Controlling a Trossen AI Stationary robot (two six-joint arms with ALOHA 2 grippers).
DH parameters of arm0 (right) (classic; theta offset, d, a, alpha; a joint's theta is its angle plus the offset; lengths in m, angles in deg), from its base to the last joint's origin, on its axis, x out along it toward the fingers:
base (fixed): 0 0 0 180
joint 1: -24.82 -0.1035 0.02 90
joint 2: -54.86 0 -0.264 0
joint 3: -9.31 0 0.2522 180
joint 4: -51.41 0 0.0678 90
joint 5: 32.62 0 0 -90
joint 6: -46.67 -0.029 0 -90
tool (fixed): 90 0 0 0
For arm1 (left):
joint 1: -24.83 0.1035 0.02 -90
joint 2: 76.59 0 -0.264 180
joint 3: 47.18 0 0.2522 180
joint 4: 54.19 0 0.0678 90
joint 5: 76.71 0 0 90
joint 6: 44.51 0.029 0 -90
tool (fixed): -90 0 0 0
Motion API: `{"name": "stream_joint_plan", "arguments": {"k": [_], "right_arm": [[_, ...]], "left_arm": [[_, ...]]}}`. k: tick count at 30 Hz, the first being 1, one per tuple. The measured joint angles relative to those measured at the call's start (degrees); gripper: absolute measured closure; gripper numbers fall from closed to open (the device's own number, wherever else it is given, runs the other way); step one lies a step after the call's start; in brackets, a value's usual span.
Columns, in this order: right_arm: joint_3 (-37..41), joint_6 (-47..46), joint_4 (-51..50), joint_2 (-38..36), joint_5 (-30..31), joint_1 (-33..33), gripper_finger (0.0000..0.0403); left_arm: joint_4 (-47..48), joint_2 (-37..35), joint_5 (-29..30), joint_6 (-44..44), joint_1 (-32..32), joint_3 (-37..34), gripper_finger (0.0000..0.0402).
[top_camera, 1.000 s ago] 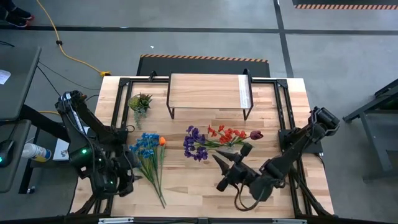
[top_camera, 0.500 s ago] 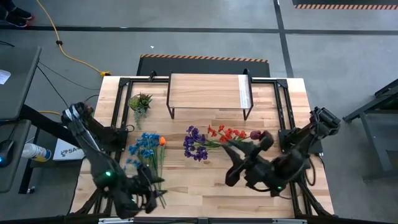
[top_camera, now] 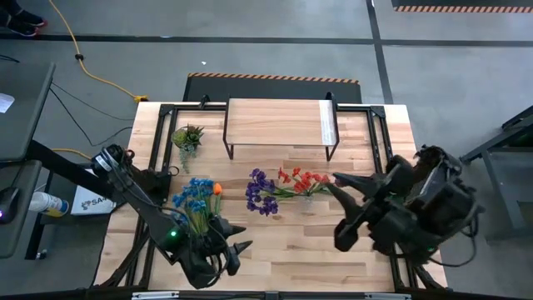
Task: Pick and place flowers into a vace then onto a shelf
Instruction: Put the purple flowers into the right transparent flower vase
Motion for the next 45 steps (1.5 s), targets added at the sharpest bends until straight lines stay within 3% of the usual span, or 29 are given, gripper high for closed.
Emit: {"name": "stream_joint_plan", "arguments": {"k": [8, 14, 21, 33, 39, 45], "right_arm": [[-4.46, 0.30, -2.75, 0.03, -1.24, -1.50, 0.0320], [-5.53, 0.98, -3.71, 0.04, -2.31, -1.42, 0.0320], [-5.56, 3.46, -3.72, 0.04, -3.89, -0.77, 0.0320], [-5.56, 4.53, -5.05, 0.09, -4.75, 0.10, 0.0320], [-5.56, 4.86, -5.16, 0.11, -4.83, 0.12, 0.0320], [-5.56, 4.99, -5.89, 0.11, -5.06, 0.12, 0.0320]], "left_arm": [[2.89, 0.31, 5.94, -0.01, 0.42, -0.03, 0.0149], [-1.60, 2.69, 3.14, -1.91, 1.93, -3.55, 0.0149], [-17.18, 8.98, 3.29, -6.87, 2.56, -9.31, 0.0149], [-35.71, 20.10, 11.81, -6.26, 6.55, -11.06, 0.0149], [-54.07, 21.74, 11.34, 9.03, 9.85, -10.91, 0.0149], [-57.86, 21.78, 10.52, 16.24, 13.62, -10.95, 0.0149]]}}
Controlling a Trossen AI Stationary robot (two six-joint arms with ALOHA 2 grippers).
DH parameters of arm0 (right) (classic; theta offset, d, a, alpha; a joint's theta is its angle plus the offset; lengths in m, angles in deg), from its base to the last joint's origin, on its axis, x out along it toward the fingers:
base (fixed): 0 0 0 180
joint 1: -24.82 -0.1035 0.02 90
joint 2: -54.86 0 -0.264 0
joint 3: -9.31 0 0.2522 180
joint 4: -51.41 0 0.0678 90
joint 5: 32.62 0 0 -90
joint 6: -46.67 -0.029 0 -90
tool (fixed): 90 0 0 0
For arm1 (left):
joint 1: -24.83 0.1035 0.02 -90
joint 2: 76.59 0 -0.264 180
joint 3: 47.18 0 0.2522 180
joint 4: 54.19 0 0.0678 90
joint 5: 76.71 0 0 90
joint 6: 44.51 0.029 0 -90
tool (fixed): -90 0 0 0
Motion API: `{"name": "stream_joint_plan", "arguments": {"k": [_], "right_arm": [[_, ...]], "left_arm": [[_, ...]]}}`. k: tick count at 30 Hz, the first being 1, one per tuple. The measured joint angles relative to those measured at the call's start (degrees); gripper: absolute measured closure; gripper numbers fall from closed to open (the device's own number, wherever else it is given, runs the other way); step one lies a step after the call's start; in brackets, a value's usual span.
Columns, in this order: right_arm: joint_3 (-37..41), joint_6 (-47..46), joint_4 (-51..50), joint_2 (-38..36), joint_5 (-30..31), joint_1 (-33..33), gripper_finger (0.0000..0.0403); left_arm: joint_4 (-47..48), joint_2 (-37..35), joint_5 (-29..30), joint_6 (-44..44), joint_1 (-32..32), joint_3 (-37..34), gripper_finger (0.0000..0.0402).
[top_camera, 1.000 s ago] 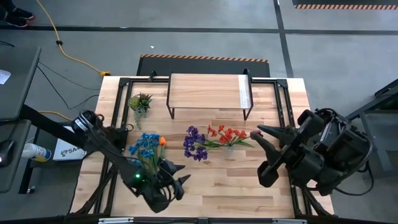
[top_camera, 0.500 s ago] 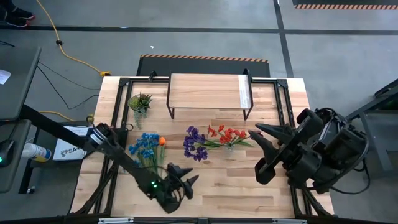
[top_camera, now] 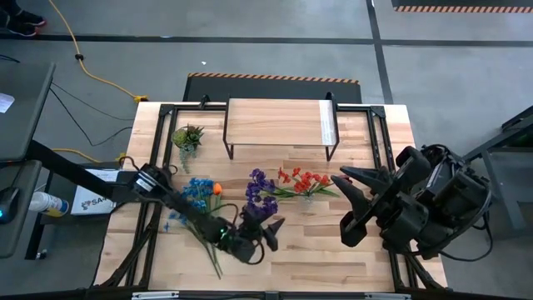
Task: Pick and place flowers into a vace then onto a shelf
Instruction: Put the purple flowers into the right transparent flower vase
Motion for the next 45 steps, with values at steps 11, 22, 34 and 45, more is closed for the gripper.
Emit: {"name": "stream_joint_plan", "arguments": {"k": [11, 22, 34, 45], "right_arm": [[0.00, 1.07, -0.28, 0.00, -0.41, 0.00, 0.0320], [0.00, 0.81, -0.55, 0.00, -0.52, 0.00, 0.0320], [0.00, 0.57, -0.55, 0.00, -0.54, -0.04, 0.0320], [0.00, -0.50, -2.05, 0.00, -0.54, -0.04, 0.0320]], "left_arm": [[-8.17, -0.01, 1.10, 8.45, 2.49, 0.00, 0.0149], [-14.43, -0.01, 2.84, 15.67, 4.88, 0.07, 0.0149], [-15.44, -0.01, 0.75, 18.40, 7.03, 0.07, 0.0149], [-19.74, -0.01, -0.76, 23.76, 8.67, 0.09, 0.0149]]}}
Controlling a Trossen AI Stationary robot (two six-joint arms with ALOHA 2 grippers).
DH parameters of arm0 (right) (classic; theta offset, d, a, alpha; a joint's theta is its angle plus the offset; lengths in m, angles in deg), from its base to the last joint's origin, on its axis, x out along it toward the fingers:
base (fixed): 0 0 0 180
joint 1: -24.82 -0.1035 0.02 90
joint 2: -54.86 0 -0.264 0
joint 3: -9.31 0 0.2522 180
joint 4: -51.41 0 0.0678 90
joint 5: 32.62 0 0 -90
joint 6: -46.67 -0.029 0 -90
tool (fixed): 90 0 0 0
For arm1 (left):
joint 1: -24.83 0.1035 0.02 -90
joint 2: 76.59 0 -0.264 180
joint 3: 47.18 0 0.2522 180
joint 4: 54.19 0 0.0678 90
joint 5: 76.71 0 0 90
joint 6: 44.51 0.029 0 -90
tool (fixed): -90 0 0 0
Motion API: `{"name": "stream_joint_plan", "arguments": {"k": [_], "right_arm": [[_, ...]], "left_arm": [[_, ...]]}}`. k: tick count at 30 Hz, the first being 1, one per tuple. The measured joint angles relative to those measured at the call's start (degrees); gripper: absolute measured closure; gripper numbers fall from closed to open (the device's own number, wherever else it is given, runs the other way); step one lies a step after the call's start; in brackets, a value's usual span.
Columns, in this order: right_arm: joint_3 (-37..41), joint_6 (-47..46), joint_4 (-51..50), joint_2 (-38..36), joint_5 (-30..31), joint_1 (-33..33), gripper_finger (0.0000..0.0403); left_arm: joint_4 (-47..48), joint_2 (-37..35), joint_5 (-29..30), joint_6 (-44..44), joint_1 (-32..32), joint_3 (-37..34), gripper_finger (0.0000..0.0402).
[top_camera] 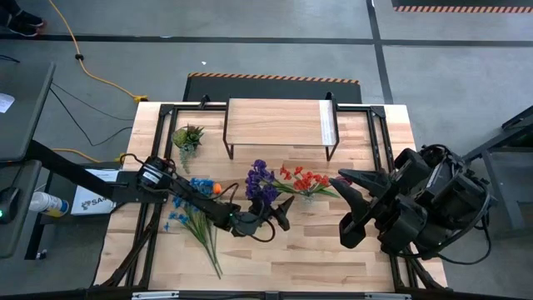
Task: Pick and place flowers into a vace then onto a shelf
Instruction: Put the purple flowers into the right transparent flower vase
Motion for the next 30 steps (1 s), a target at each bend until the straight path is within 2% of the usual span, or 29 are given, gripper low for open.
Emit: {"name": "stream_joint_plan", "arguments": {"k": [6, 30], "right_arm": [[0.00, -0.14, -1.07, 0.00, 0.02, 0.00, 0.0320], [0.00, -0.18, -1.05, -0.02, 0.02, 0.00, 0.0320]], "left_arm": [[-0.19, 0.00, -3.20, 0.22, 1.90, 0.00, 0.0149], [-1.64, 0.00, -4.09, 2.14, 2.50, 0.00, 0.0149]]}}
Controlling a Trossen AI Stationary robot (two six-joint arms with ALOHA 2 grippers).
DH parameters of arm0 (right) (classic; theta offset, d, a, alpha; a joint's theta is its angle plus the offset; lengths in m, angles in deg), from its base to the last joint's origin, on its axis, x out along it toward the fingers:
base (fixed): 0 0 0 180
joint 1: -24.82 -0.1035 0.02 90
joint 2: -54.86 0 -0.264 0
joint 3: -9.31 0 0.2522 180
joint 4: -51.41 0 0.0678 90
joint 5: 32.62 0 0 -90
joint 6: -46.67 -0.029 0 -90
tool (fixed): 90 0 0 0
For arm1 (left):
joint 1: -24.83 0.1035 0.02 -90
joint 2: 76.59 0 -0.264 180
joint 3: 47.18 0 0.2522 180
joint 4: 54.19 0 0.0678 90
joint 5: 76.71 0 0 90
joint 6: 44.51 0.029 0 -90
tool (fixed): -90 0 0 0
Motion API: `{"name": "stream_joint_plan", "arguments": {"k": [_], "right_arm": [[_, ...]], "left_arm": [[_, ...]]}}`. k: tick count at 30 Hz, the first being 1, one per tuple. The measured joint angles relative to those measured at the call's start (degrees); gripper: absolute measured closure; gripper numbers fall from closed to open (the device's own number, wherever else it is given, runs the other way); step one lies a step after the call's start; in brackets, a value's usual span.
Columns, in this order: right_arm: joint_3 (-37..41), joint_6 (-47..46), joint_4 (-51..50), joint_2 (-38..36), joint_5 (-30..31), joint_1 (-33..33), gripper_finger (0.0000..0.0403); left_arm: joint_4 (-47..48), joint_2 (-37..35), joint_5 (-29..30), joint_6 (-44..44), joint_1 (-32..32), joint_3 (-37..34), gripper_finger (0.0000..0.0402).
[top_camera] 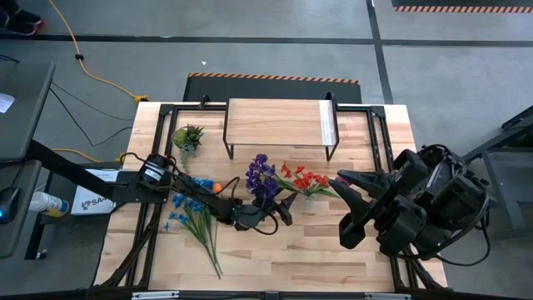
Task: Pick and place flowers into a vace then onto a shelf
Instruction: Put the purple flowers into the right transparent flower vase
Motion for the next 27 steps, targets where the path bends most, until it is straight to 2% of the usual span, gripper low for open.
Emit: {"name": "stream_joint_plan", "arguments": {"k": [5, 10, 27], "right_arm": [[0.00, -0.01, 0.00, 0.00, 0.00, -0.01, 0.0320], [0.00, 0.00, 0.00, 0.00, 0.00, -0.02, 0.0320], [0.00, 0.00, -0.04, 0.00, 0.67, -0.02, 0.0320]], "left_arm": [[0.05, 0.00, -3.26, -0.44, 1.17, 0.07, 0.0149], [0.27, 0.00, -3.90, 0.45, 1.92, 0.98, 0.0161], [-0.20, 0.00, -7.81, 2.91, 1.75, 1.16, 0.0337]]}}
